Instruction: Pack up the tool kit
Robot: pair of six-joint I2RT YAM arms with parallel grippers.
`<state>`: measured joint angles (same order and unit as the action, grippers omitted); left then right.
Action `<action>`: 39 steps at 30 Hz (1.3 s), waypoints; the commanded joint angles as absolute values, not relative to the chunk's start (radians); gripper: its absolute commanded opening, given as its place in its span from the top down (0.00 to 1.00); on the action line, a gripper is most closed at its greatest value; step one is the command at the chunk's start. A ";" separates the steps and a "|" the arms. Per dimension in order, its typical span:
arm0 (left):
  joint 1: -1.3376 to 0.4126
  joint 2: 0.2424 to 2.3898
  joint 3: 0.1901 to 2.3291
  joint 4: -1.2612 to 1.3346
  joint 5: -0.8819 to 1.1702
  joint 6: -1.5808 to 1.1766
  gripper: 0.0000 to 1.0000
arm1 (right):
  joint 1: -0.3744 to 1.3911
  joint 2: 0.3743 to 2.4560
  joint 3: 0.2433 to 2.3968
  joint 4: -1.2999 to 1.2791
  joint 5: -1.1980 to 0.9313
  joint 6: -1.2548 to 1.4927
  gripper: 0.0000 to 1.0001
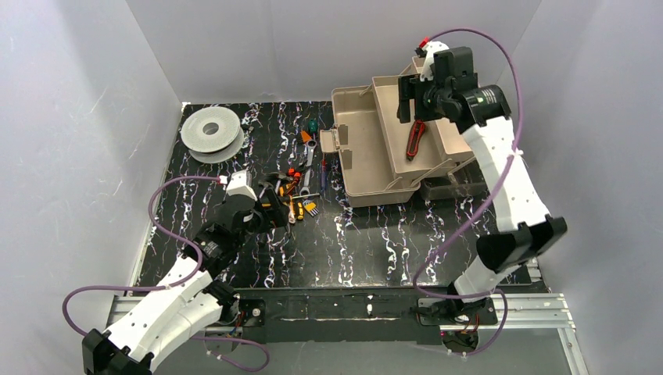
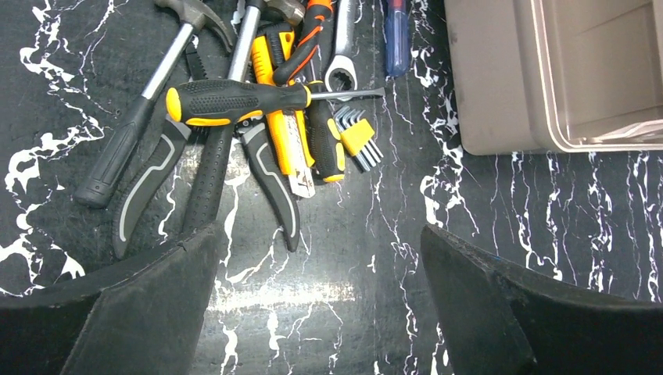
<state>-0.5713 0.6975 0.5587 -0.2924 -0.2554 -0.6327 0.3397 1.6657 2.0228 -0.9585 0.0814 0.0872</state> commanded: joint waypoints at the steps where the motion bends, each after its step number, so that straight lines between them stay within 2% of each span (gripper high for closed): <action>1: -0.571 0.723 0.602 -0.303 -0.305 -0.643 0.02 | 0.428 1.586 1.980 -0.898 0.081 0.103 0.19; 4: -0.570 0.746 0.607 -0.301 -0.304 -0.640 0.02 | 0.508 1.542 1.892 -0.873 0.101 0.109 0.23; 7: -0.571 0.762 0.621 -0.322 -0.323 -0.637 0.02 | 0.595 1.468 1.710 -0.778 0.076 0.115 0.23; 12: -0.569 0.767 0.643 -0.406 -0.443 -0.696 0.02 | 0.729 1.398 1.481 -0.617 0.008 0.157 0.26; 18: -0.568 0.745 0.633 -0.466 -0.563 -0.785 0.02 | 0.844 1.477 1.450 -0.579 0.018 0.174 0.31; 22: -0.548 0.813 0.668 -0.502 -0.617 -0.880 0.02 | 0.881 1.503 1.446 -0.539 0.039 0.179 0.34; 30: -0.408 0.946 0.655 -0.357 -0.436 -1.177 0.02 | 0.885 1.429 1.342 -0.423 0.076 0.201 0.36; 39: -0.266 1.282 0.773 -0.377 -0.209 -1.363 0.02 | 0.885 1.320 1.214 -0.332 0.108 0.205 0.37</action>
